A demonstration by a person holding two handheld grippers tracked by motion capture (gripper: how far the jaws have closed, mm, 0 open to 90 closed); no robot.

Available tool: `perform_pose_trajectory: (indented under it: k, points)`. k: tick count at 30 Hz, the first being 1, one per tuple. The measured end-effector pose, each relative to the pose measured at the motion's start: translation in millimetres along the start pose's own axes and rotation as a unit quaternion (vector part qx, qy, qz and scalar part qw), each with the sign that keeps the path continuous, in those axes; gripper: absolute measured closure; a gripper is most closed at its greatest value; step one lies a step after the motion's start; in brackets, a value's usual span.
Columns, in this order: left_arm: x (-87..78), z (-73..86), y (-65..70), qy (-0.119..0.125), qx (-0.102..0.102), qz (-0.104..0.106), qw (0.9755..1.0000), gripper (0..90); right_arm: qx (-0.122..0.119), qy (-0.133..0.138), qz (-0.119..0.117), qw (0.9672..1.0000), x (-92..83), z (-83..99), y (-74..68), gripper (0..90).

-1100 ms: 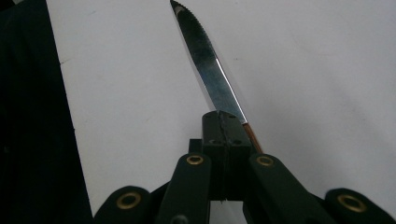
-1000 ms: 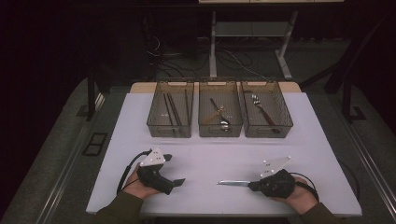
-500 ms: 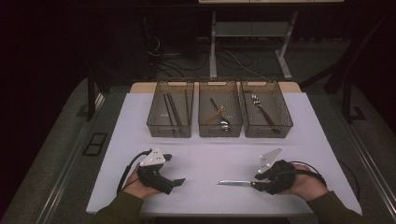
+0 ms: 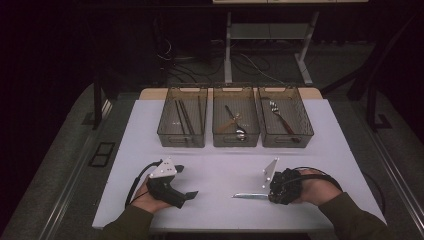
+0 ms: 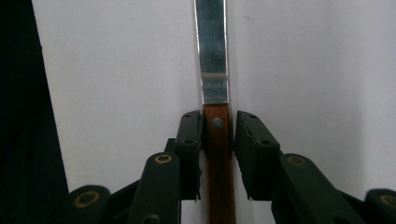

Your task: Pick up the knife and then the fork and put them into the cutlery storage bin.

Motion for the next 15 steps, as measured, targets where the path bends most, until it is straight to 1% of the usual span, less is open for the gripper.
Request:
perform_pose_trajectory:
  k: [3, 5, 11, 14, 15]
  points:
    - [-0.1, 0.0, 0.0, 0.0, 0.001, 0.0, 1.0, 0.0, -0.01, -0.013, 0.001, 0.9999, -0.3, -3.0, -0.9, 74.7]
    - [-0.2, 0.0, 0.1, 0.0, 0.0, 0.0, 1.0, 0.0, -0.017, -0.014, -0.001, 0.9998, -0.2, -3.9, -0.7, 77.2]
    - [-0.2, 0.0, 0.1, 0.0, 0.0, 0.0, 1.0, 0.0, -0.011, -0.009, -0.007, 0.9999, -0.4, -2.5, 0.7, 77.4]
    - [-0.1, 0.0, -0.1, 0.0, 0.0, 0.0, 1.0, 0.0, -0.006, -0.001, -0.01, 0.9999, -0.7, -0.7, 2.5, 77.4]
    - [0.0, 0.0, -0.1, 0.0, 0.0, 0.001, 1.0, 0.0, -0.003, 0.002, -0.007, 1.0, -0.9, 0.1, 3.4, 77.4]
Point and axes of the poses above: each handheld gripper's, and its own axes: x roughly forward along the jaws, z roughly out of its underside, y roughly to its right, the point moved 2 cm from there along x, roughly forward along the jaws, and after that the axes turned 10 degrees about -y, right-handed, at the moved point
